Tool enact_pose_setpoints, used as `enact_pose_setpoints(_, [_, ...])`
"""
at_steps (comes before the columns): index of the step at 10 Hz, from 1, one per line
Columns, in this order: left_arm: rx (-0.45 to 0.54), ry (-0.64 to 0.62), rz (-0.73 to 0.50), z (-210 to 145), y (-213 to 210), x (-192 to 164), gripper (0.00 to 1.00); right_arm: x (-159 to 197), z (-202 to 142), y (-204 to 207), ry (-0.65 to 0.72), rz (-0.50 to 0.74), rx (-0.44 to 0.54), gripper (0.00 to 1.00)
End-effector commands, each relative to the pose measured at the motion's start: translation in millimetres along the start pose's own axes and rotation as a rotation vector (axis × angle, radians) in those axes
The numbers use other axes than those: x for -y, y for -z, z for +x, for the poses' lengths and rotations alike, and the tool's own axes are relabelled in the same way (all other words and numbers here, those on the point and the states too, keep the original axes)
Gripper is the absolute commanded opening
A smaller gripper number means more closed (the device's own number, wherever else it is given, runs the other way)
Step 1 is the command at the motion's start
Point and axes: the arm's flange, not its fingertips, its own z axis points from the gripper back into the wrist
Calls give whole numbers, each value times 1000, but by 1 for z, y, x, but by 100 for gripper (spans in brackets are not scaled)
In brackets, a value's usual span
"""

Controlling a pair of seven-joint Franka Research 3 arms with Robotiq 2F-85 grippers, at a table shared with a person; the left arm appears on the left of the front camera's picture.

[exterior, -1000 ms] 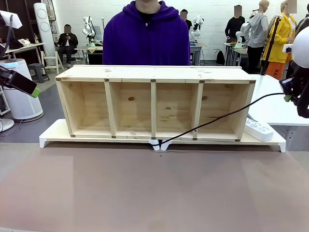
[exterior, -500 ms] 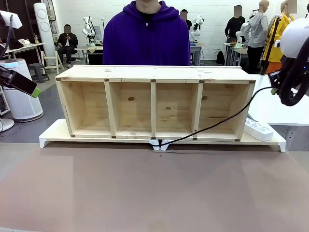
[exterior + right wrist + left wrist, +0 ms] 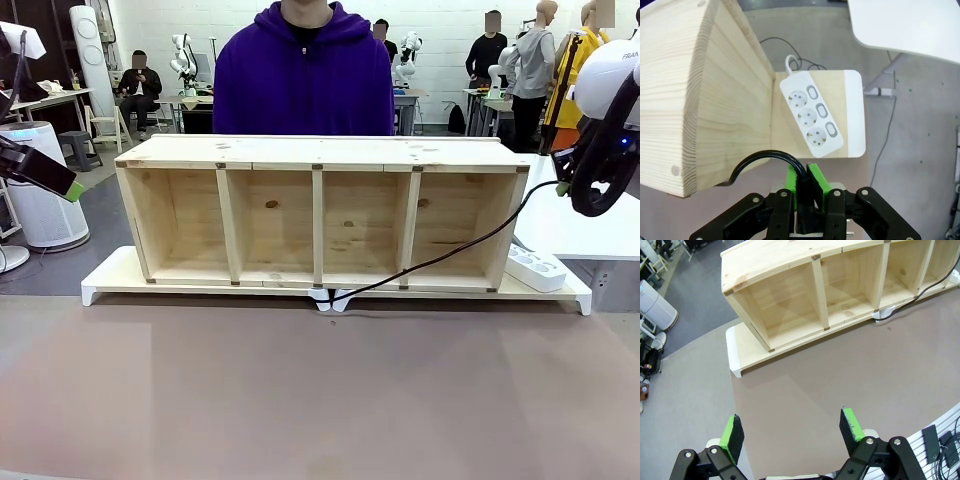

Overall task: Perform cable management.
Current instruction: Pull the grasped Power Cable to the location of the Power Strip, then release the Power Cable when the human grasps it.

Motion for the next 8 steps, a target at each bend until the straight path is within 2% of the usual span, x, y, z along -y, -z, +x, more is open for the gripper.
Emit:
enact_pose_setpoints(1, [12, 16, 5, 1, 1, -2, 100, 5, 11, -1, 5, 20, 41, 15])
enact_pose_setpoints(2, [12, 16, 5, 1, 1, -2, 100, 3, 10, -3, 16, -1, 63, 15])
enact_pose_setpoints(3, [12, 16, 5, 1, 1, -2, 100, 1, 1, 0, 2, 0, 1, 15])
enact_pose_setpoints(8, [12, 16, 5, 1, 1, -2, 100, 1, 1, 0, 2, 0, 1, 15])
